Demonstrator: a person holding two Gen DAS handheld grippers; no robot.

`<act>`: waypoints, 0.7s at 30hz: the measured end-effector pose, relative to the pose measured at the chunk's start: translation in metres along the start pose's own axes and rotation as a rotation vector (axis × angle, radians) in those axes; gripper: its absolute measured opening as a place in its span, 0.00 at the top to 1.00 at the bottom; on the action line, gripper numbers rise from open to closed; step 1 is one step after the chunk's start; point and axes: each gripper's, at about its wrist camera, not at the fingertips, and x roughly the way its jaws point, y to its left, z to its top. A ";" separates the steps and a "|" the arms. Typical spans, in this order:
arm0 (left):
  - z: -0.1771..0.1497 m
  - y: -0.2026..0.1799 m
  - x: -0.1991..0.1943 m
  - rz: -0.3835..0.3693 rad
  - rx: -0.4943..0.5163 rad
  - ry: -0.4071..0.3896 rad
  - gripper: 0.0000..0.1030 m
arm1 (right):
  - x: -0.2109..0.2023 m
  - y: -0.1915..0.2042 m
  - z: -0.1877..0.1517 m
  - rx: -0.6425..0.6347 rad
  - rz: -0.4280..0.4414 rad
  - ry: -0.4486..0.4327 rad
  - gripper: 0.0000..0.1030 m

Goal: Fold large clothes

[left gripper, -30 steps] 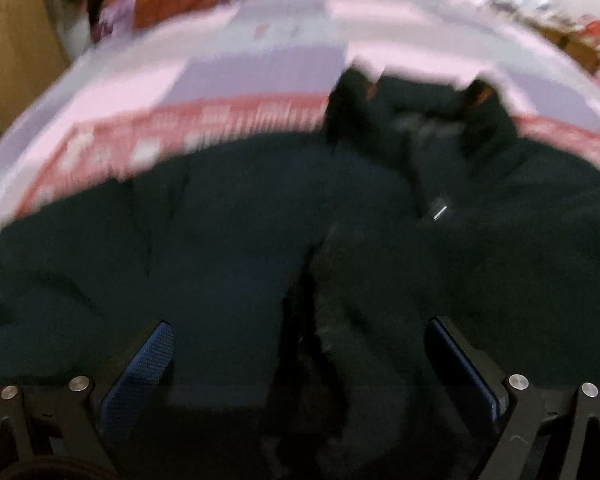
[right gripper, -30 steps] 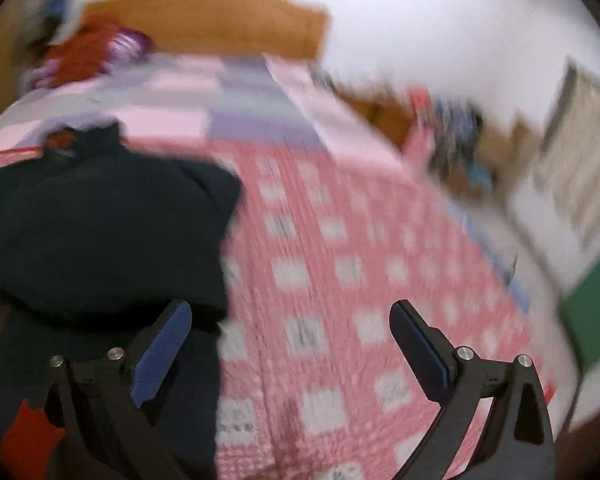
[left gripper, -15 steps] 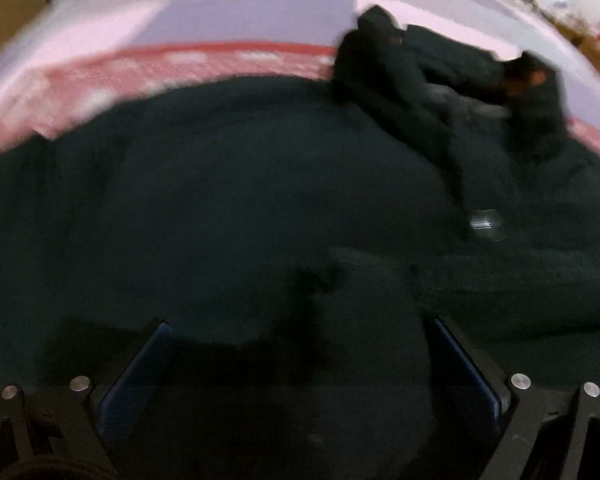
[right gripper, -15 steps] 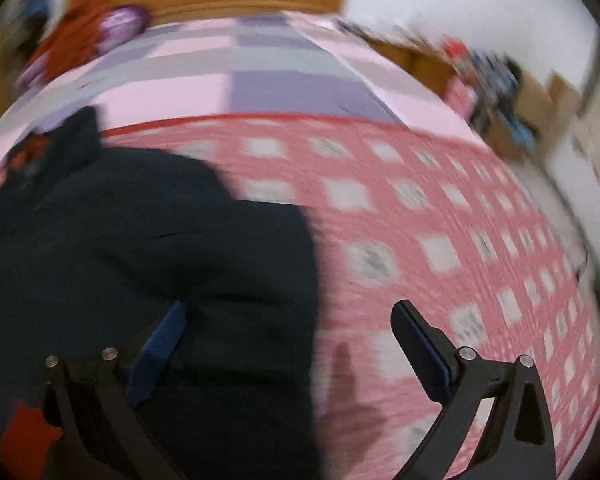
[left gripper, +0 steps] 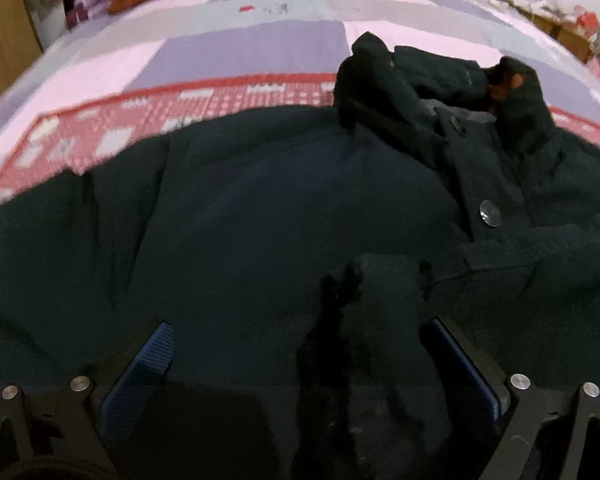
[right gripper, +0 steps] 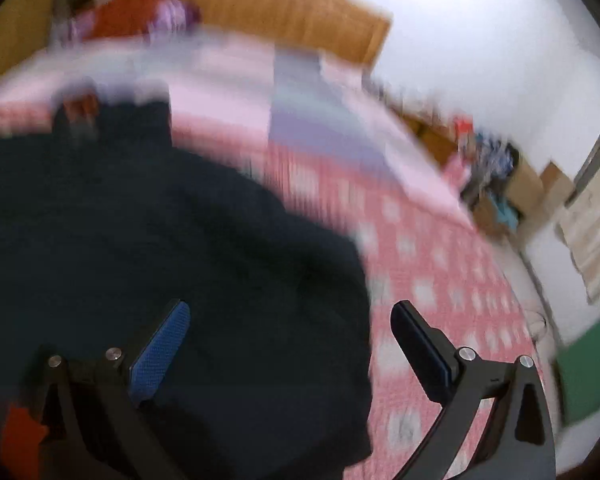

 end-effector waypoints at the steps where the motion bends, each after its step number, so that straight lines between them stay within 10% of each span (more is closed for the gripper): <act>1: 0.000 0.005 -0.003 -0.014 -0.008 -0.004 0.00 | 0.002 -0.015 -0.001 0.080 -0.001 0.020 0.01; 5: -0.006 0.021 -0.018 -0.058 -0.021 -0.029 0.00 | -0.019 -0.008 0.011 0.069 -0.118 -0.014 0.01; 15: -0.045 0.121 -0.071 0.027 -0.121 -0.073 0.00 | -0.072 0.201 0.036 -0.205 0.241 -0.163 0.01; 18: -0.054 0.165 -0.081 0.083 -0.176 -0.072 0.00 | -0.034 0.249 0.013 -0.229 0.198 -0.038 0.01; 21: -0.069 0.223 -0.093 0.146 -0.301 -0.056 0.00 | -0.027 0.245 0.003 -0.177 0.203 -0.105 0.00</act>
